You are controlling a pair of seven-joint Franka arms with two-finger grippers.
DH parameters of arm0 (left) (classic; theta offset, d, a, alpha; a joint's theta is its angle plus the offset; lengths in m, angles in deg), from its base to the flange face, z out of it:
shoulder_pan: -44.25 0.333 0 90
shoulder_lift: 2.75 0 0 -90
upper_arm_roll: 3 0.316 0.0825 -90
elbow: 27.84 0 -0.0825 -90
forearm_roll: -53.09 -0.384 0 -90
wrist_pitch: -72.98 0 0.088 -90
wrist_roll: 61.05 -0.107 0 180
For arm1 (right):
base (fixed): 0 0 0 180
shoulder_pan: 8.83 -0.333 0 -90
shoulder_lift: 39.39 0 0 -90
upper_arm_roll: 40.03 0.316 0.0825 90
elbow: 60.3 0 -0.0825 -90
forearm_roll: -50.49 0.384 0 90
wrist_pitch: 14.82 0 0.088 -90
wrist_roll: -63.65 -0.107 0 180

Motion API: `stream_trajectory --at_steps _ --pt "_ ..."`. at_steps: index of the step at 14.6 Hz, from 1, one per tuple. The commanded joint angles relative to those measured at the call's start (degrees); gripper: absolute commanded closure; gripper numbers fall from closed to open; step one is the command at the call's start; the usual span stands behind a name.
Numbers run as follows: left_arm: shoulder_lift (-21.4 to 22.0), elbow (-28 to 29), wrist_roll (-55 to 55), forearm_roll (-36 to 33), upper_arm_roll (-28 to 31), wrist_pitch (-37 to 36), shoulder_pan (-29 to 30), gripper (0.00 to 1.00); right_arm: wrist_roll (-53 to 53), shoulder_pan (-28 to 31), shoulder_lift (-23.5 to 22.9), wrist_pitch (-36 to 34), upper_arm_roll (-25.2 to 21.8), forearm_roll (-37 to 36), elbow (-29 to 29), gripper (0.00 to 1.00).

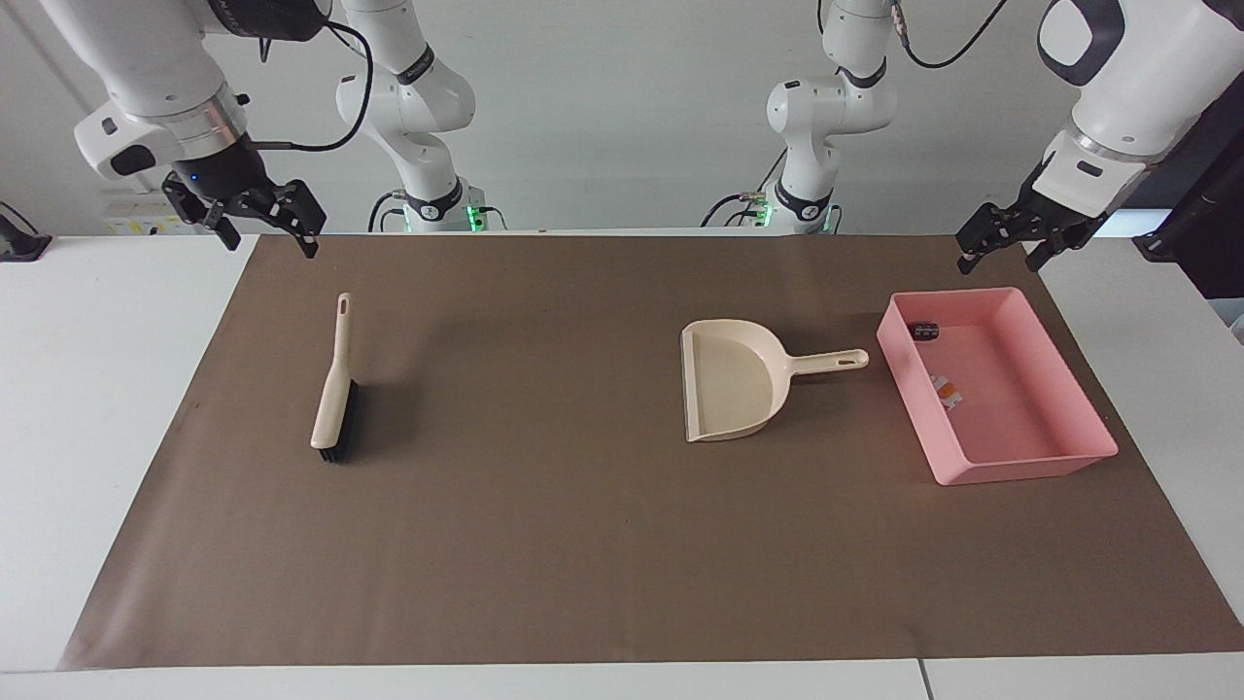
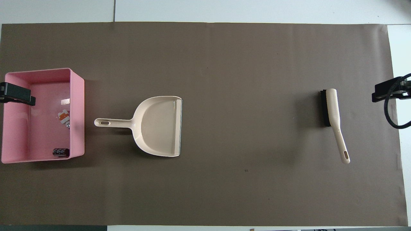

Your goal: Clean e-waste and dump in bin

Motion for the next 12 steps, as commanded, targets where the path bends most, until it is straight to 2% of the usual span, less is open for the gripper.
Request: stream_trajectory --at_steps 1,5,12 --pt "0.6 1.4 0.5 0.7 0.0 -2.1 0.0 0.0 1.6 0.7 0.3 0.3 0.5 -0.6 -0.4 0.0" --pt "1.3 3.2 0.7 0.7 0.0 1.3 0.0 0.0 1.6 0.6 0.4 0.3 0.5 -0.6 -0.4 0.0" --pt "1.1 2.9 -0.2 0.6 0.0 1.6 0.0 0.0 4.9 0.6 0.8 1.5 0.5 -0.5 -1.4 0.0"
